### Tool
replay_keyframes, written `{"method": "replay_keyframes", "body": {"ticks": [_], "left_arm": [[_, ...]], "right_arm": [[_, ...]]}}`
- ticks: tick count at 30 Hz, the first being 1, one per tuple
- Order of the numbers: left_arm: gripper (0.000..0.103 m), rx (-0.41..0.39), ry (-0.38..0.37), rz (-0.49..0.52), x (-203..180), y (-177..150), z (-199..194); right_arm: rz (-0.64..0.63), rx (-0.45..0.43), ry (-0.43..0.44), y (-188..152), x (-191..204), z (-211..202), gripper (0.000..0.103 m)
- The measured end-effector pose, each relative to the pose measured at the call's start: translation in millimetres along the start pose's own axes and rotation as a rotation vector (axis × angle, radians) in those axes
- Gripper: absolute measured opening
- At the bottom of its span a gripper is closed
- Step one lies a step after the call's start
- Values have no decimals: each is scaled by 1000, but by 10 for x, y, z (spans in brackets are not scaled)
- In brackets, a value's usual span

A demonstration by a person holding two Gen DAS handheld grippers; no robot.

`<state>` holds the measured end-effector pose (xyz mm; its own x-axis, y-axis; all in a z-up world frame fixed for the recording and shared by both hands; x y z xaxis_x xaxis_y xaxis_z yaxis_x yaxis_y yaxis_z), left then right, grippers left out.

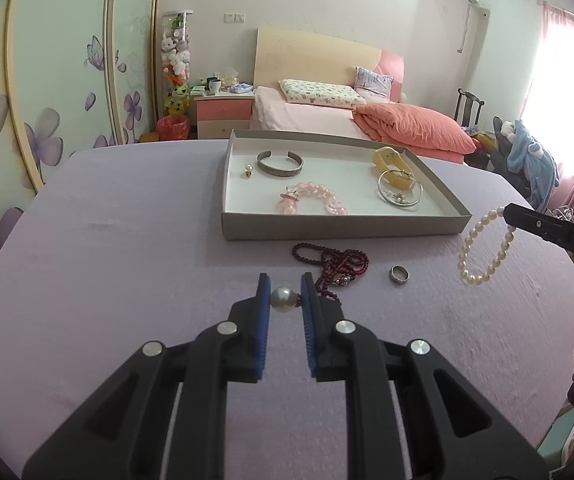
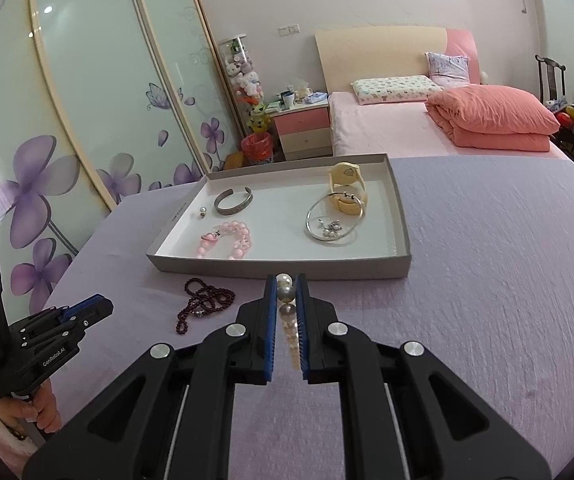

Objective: Organize jewelry
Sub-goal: 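Lift the pearl bracelet and earring and carry both tools over the grey tray, then lower the pearl bracelet and earring into the tray and open both tools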

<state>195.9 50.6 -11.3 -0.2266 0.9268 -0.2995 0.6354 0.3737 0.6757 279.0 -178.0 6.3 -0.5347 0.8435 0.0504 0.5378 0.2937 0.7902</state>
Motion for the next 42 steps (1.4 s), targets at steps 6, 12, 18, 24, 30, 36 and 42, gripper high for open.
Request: {"method": "replay_keyframes", "body": {"ticks": [6,12,18,24,30,36,42], "left_arm": [[16,-1,-5,-8,35,5,-6],[16,-20,-6,-5,-4,115,25],[16,-56,-15,4,-82,392,124],[16,-94,-18,9,-168,755,286],[16,-113,-33,-7,-222,1032,427],[16,-99,-41,5,-288,1093,594],[16,-78,-49,14,-338,1077,719]], "right_arm": [[-20,1,-10,54,65,25,10],[-47,-39,-46,315,78,85,10],[-71,-82,-114,665,9,300,10],[-77,-68,-125,855,-47,677,10],[-41,-49,-59,931,-180,953,10],[-19,31,-121,839,-372,1320,10],[-21,72,-170,718,-458,1419,10]]}}
Point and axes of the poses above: each gripper's, at about its wrist camera, not at the fingertips, and z roughly the way its jaws point, x to its left, y to its top, the point moved 1 cm from there along z, roughly the way its jaws point, and after that the axes turned 15 degrees about -z, right-handed, at the moved point
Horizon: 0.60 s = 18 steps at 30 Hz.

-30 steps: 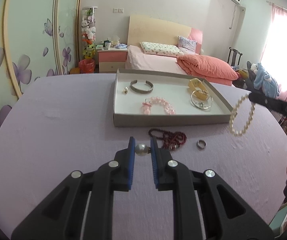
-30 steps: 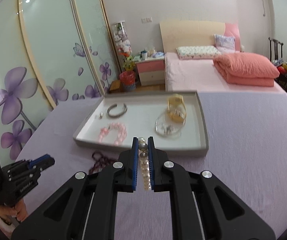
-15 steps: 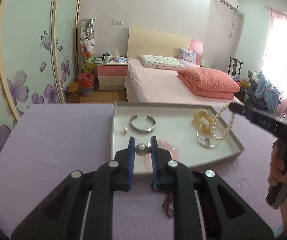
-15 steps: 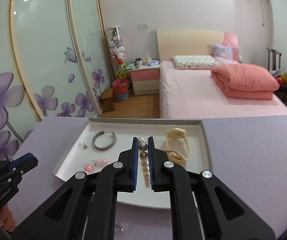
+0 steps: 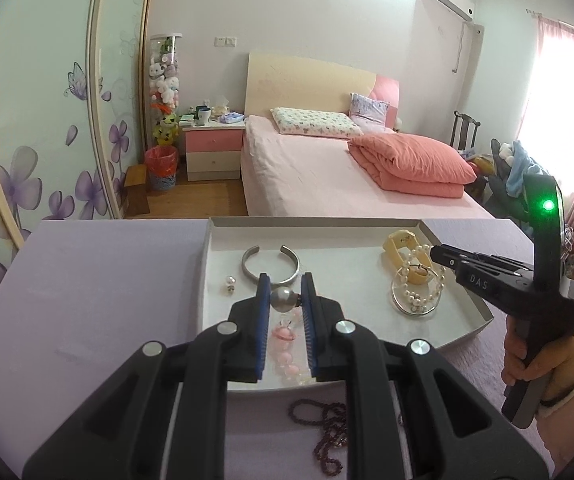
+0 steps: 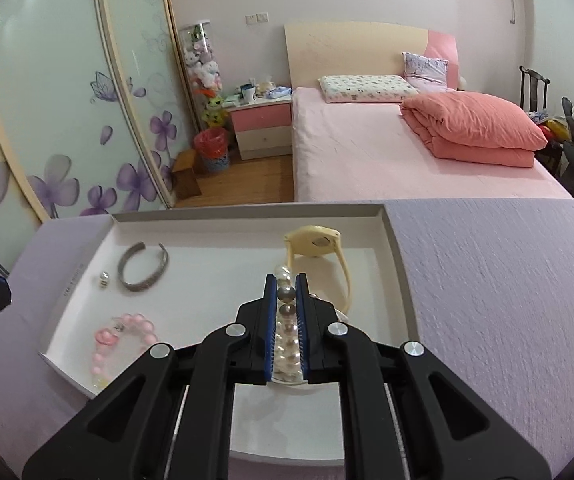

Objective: Organize jewelry
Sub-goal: 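Lower the pearl bracelet and earring into the tray and open both tools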

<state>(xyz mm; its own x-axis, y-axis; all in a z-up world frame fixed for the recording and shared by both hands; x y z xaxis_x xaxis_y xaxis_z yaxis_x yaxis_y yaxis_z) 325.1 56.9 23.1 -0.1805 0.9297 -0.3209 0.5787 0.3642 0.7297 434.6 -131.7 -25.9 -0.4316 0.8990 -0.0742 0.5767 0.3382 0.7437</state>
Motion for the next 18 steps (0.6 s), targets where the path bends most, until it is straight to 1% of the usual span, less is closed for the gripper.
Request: {"method": "replay_keyframes", "body": {"ticks": [4,6,7,8,10,11,18], "left_arm": [[16,7,-6,3,-22,-2,29],[16,13,-11,9,-51,-6,39],[16,14,-12,11,-49,-4,43],[16,16,-13,12,-57,-3,48],[16,18,-16,8,-45,7,57],[16,18,-18,5,-45,15,63],[16,34,-26,-9,-69,59,184]], "right_arm": [[-7,4,-1,-19,18,-21,11],[-3,2,-4,-23,8,-19,14],[0,5,6,-22,12,-25,23],[7,4,16,-31,5,-40,39],[10,-9,12,-54,-6,-100,53],[5,-20,13,-67,-6,-142,53],[-12,-27,19,-134,-15,-260,53]]}}
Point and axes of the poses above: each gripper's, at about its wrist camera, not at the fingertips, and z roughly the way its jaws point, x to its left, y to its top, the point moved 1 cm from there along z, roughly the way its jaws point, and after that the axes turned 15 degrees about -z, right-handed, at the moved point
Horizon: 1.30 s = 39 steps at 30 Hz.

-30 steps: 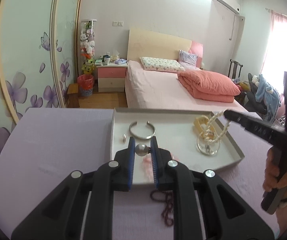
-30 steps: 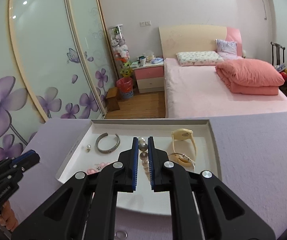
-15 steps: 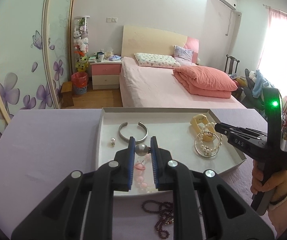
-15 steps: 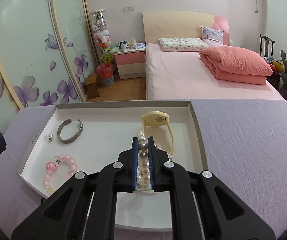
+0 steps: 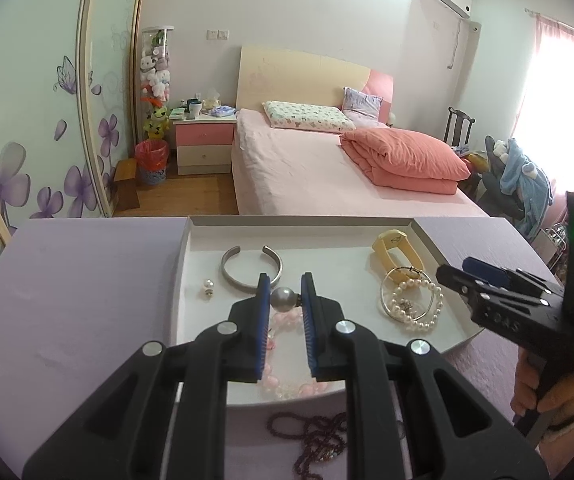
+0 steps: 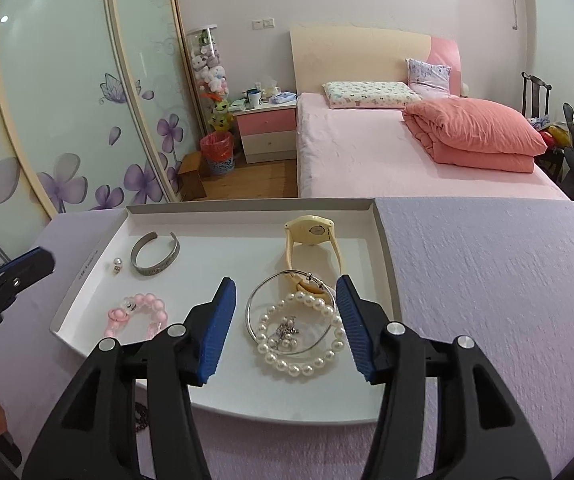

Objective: Organize jewelry
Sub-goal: 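Lower the pearl bracelet and earring into the tray and open both tools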

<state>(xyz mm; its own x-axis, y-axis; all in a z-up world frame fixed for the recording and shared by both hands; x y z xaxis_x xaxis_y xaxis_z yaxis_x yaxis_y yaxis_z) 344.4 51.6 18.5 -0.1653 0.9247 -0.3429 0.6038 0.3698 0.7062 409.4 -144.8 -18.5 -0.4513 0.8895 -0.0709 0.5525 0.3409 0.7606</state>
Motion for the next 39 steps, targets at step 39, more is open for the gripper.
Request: {"method": "replay_keyframes", "body": {"ticks": [39], "left_arm": [[51,99,53,-17,-178,-25,936]], "right_arm": [[-62,15,-12,-226,31,-32,59]]}}
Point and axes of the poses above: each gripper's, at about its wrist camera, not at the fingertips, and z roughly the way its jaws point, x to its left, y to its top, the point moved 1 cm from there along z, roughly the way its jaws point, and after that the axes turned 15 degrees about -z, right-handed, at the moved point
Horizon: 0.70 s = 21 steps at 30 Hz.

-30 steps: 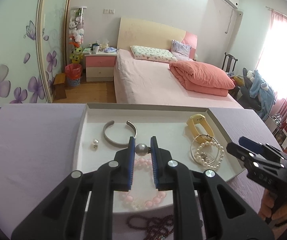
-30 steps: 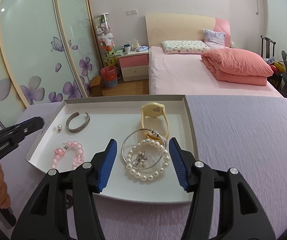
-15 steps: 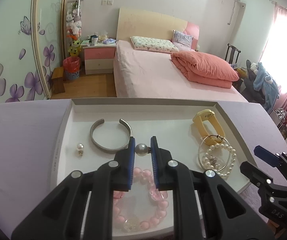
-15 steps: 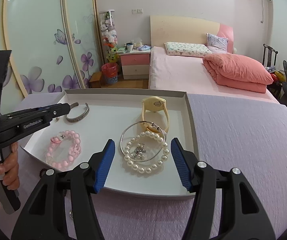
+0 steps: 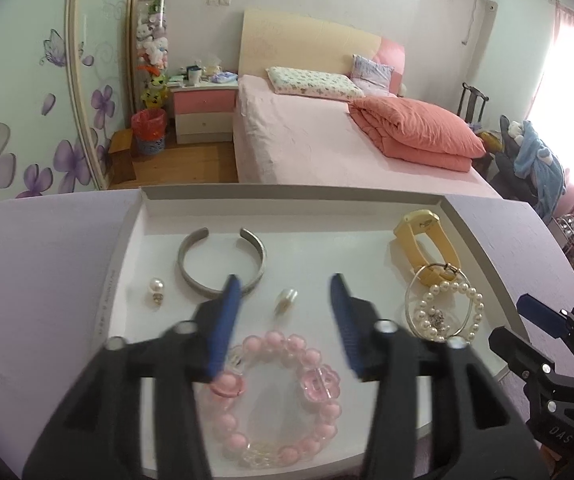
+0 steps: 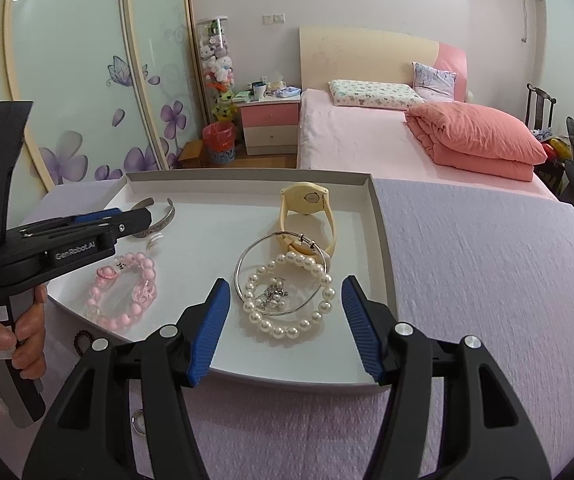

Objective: Organize jewelry
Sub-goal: 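Lower the pearl bracelet and earring into the tray and open both tools, then move the right tool to the silver ring and grasp it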

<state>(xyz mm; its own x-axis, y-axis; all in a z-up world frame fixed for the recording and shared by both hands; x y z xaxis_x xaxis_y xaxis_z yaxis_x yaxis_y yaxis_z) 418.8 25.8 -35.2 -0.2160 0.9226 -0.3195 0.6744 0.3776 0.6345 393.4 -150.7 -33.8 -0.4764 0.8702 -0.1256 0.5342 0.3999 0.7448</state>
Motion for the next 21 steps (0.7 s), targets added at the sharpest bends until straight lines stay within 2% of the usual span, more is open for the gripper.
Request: {"method": "replay_keyframes", "body": {"ticks": [8,14,21], "left_arm": [[68,-21,-15,-40,114,-7,-207],[74,-62,-6,-47,259,-60,-505],[81,-131,29,-32,527,-305,-1024]], "right_arm": [[-1,-4,-2,-37,44,-65,59],[-6,-10,1,-67,89,-164,59],[-15,-4,20,-200,255,-301,59]]}}
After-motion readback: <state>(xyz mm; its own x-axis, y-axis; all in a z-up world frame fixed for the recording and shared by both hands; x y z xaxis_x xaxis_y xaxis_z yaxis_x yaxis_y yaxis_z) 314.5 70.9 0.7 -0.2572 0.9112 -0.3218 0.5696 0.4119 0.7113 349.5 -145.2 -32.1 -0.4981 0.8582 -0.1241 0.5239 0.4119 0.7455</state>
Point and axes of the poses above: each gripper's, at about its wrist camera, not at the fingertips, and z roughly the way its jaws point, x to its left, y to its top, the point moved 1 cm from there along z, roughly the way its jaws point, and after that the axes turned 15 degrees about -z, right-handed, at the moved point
